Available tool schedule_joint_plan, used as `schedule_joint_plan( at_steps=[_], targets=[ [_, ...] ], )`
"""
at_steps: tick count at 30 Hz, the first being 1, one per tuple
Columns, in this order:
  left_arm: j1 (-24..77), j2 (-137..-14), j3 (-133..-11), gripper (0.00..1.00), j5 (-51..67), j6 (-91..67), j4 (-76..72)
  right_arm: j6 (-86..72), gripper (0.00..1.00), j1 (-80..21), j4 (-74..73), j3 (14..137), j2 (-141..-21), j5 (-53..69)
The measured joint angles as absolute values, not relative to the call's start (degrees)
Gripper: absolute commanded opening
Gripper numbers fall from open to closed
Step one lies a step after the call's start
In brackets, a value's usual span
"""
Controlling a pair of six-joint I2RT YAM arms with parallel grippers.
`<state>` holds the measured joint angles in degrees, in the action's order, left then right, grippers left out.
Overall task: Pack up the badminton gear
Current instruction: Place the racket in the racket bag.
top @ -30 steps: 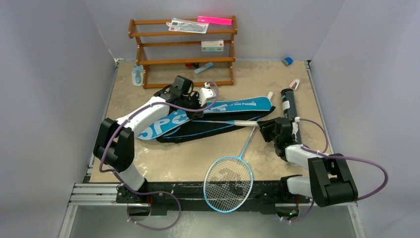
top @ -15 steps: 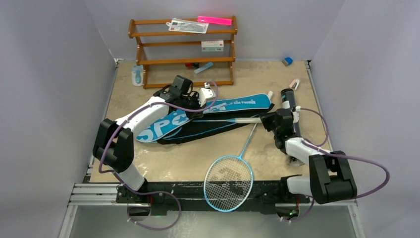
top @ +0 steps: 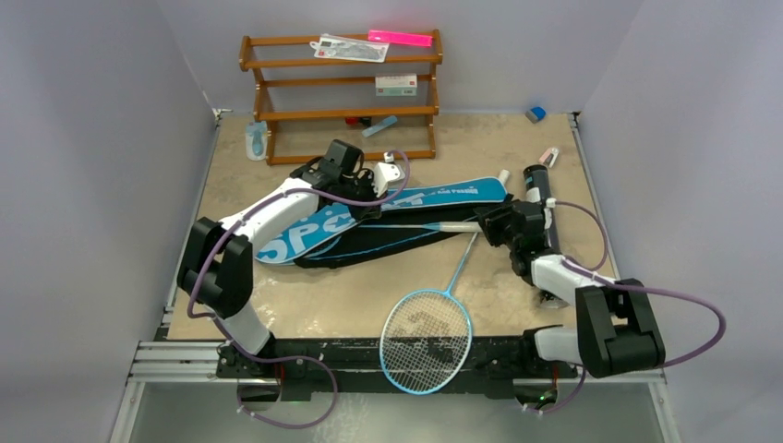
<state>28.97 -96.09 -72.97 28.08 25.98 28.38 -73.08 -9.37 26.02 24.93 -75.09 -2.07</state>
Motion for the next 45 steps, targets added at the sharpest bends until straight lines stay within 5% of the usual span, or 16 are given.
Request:
schedule_joint_plan(
  at_steps=[17,21,31,45],
  targets=[
    [29.0,-96.8,-73.3,0.0,28.1,25.5,28.4,-82.0,0.55,-13.5,30.6,19.9,-79.2,0.1],
    [29.0,-96.8,-73.3,0.0,28.1,25.5,28.4,-83.6,0.5,-13.6,34.1,20.2,-82.4,-0.3],
    [29.0,-96.8,-73.3,0.0,28.6,25.6,28.4,-85.9,0.19,-13.6,34.6,23.7,-86.8,-4.4],
    [29.7,-97.6,-73.8,0.0,33.8,25.1,28.9,-84.4,0.16,-16.0,35.6,28.1,-89.0,-8.5]
  ],
)
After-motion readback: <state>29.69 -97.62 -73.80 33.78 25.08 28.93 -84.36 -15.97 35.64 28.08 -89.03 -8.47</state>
